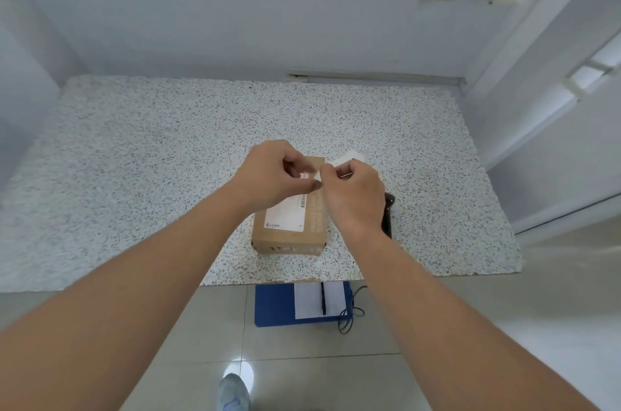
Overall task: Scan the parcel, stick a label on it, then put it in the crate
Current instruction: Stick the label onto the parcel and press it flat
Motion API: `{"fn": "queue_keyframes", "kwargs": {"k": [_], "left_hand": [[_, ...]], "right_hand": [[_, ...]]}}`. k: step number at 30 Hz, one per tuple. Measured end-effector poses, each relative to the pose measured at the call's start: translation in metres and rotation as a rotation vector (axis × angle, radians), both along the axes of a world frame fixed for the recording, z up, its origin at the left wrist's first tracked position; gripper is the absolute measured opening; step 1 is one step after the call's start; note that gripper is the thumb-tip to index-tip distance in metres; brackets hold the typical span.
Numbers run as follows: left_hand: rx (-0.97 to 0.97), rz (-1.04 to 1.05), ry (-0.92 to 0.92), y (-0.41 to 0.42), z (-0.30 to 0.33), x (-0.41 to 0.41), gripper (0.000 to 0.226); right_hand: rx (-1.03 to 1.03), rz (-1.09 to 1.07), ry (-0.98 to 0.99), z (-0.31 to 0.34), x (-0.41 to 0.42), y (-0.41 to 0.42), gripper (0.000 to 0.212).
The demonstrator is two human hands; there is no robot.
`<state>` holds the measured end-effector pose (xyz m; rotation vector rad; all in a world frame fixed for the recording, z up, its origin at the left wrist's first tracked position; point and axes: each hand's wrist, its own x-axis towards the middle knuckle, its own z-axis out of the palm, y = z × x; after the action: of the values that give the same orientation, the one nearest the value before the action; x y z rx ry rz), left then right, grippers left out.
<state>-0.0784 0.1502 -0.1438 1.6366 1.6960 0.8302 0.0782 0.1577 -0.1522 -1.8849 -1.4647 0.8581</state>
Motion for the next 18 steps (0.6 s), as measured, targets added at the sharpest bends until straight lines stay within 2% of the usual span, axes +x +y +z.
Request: {"fn": "queue_keyframes", "kwargs": {"k": [3,6,10,12,15,18], "left_hand": [[-0.024,0.01,0.03,0.005,0.004,0.002,0.032],[-0.033,0.019,0.046,0.007,0.005,0.005,0.022],[-0.048,0.036,-0.015,0.007,0.003,0.006,0.021],[-0.053,0.098,-0.06,0.008,0.0,0.006,0.013],[-0.1,0.253,-0.215,0.009,-0.006,0.004,0.007],[-0.17,0.392,-0.511,0.009,-0.013,-0.001,0.004]], "right_hand": [[-0.02,0.011,-0.007,0.002,-0.001,0.002,0.029],[-0.035,0.029,-0.007,0.005,-0.002,0.003,0.028],[-0.035,0.06,0.02,0.009,-0.001,0.005,0.028],[-0.041,0.084,0.092,0.01,-0.001,0.005,0.031],[-0.04,0.076,0.145,0.006,0.001,0.006,0.039],[-0.055,0.025,0.072,-0.009,0.007,0.009,0.028]]}}
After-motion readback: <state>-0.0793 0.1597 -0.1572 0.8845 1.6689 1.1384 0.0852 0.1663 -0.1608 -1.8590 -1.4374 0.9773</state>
